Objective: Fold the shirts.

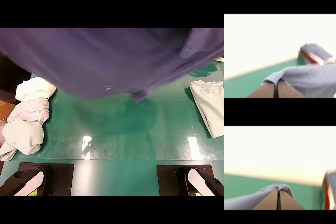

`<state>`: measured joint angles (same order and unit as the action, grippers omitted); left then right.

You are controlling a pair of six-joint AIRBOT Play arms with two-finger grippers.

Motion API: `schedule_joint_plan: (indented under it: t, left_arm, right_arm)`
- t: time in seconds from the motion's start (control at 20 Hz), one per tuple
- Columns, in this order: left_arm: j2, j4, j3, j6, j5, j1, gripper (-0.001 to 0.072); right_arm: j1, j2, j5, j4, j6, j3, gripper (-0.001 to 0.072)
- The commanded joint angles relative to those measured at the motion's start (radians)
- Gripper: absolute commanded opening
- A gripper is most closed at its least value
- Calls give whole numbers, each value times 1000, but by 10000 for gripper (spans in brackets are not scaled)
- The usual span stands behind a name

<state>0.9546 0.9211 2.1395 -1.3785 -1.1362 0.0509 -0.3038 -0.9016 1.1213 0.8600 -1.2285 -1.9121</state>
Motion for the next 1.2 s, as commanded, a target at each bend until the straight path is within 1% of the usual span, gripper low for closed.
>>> schedule_joint_plan:
  t: [0.0, 0.1, 0.2, 0.3, 0.4, 0.45, 0.55, 0.7, 0.8, 0.9, 1.0, 1.15]
  left_arm:
    - [-28, -56, 88, -29, 59, 2, 23]
    - [-56, -84, 91, -29, 85, 2, 23]
    - [-73, -60, 89, -28, 85, 2, 23]
    - [-70, 16, 54, -41, 1, 2, 23]
    - [-70, 69, -95, -82, -39, 2, 23]
    - [-63, 71, -196, -83, -45, 2, 23]
    - [-16, 66, -376, -84, -84, 2, 24]
    - [103, 67, -594, -68, -110, 2, 24]
    - [222, 68, -669, -34, -98, 2, 24]
    - [364, 67, -685, -6, -68, 2, 24]
    - [482, 67, -685, 55, 47, 2, 24]
    - [576, 66, -684, 57, 256, 2, 23]
  right_arm:
    - [0, 54, -30, 8, -8, -148, 17]
    - [0, 44, -19, 10, -33, -200, 17]
    - [0, 24, 31, 83, -95, -241, 16]
    - [0, -21, 106, 137, -137, -259, 15]
    - [1, -93, 192, 128, -141, -258, 14]
    - [10, -137, 230, 117, -143, -240, 15]
    - [66, -217, 282, 137, -143, -135, 15]
    - [167, -384, 367, 204, -143, 29, 15]
    - [224, -513, 380, 249, -143, 95, 15]
    - [256, -639, 344, 283, -143, 130, 15]
    - [269, -746, 267, 297, -143, 130, 15]
    - [269, -829, 118, 294, -143, 130, 15]
